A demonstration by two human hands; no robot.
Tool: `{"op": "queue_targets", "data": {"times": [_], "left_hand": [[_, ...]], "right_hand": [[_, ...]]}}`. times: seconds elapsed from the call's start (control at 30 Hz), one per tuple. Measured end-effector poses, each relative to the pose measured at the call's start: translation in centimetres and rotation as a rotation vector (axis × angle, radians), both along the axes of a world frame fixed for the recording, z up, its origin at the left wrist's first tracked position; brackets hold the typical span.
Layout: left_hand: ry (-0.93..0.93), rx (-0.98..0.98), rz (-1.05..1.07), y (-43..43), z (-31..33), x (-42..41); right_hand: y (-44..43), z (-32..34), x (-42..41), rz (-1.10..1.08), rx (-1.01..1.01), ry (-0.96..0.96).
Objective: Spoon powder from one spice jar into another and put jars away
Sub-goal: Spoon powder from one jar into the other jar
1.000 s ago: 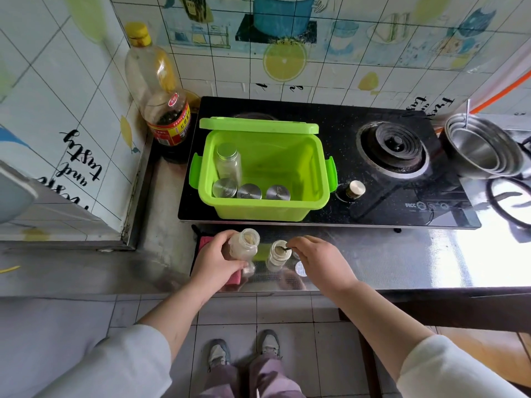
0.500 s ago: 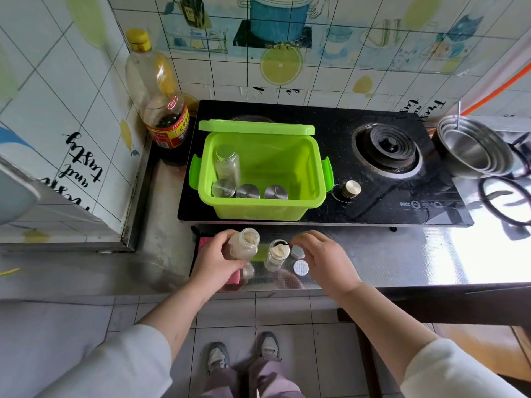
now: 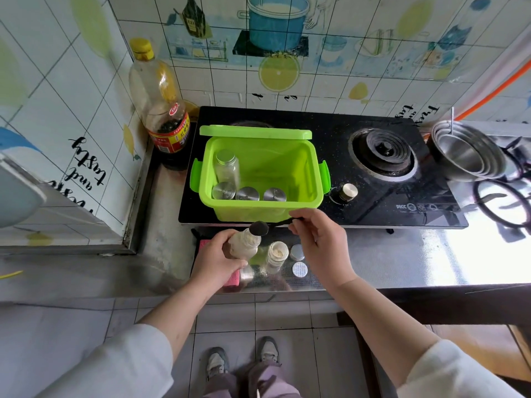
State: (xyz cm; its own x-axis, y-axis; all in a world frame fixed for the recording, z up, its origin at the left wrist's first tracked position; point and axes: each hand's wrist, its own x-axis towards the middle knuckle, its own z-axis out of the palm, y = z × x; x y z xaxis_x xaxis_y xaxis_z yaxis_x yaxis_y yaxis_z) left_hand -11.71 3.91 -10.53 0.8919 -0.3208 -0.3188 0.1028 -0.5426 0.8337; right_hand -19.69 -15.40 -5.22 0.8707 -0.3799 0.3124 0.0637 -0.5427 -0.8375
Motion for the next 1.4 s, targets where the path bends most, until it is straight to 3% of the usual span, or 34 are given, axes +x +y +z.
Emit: {"op": "queue_targets", "data": {"times": [0.2, 0.43, 0.73, 1.03, 1.4], "left_hand": [[-0.018, -0.012, -0.04, -0.1, 0.5, 0.1], [-0.035, -0.008, -0.086, -0.1, 0.5, 0.1], [-0.036, 0.015, -0.108, 0.2, 0.1, 0.2], [-0.026, 0.029, -0.108, 0.1, -0.4, 0.5], [-0.023, 0.043, -0.114, -0.3, -1.0, 0.4]], "right_hand": [[0.7, -0.9, 0.5, 0.093, -0.256, -0.007], [1.8, -1.7, 1.0, 0.208, -0.385, 0.086], [2.5, -1.7, 1.3, 0.01, 0.056, 0.355], [2.2, -1.4, 1.6, -0.062, 0.573, 0.371], [1.5, -0.9, 1.0, -0.038, 0.724, 0.328]]}}
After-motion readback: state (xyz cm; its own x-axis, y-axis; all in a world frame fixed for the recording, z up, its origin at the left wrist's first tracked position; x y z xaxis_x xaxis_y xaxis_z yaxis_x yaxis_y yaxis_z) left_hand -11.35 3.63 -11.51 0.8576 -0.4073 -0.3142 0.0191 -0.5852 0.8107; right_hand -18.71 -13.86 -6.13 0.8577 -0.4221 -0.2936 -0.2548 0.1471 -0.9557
